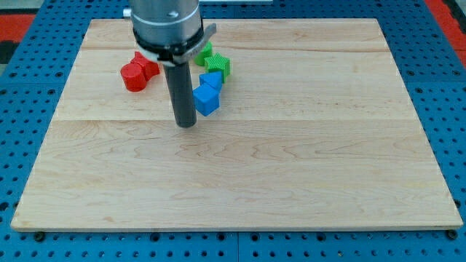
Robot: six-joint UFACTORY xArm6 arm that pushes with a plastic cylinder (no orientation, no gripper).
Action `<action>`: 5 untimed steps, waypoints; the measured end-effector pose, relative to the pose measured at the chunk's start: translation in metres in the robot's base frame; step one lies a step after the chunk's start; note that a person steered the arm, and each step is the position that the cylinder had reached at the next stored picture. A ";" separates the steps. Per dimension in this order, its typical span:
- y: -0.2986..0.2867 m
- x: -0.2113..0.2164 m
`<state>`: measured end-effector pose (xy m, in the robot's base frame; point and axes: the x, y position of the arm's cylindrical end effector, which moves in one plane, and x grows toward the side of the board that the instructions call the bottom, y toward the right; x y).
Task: Place the blue cube at the bottom side of the green star
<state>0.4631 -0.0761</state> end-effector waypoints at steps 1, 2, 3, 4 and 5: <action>0.021 0.011; 0.038 0.006; 0.039 -0.004; 0.035 -0.018; 0.035 -0.030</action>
<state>0.4328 -0.0407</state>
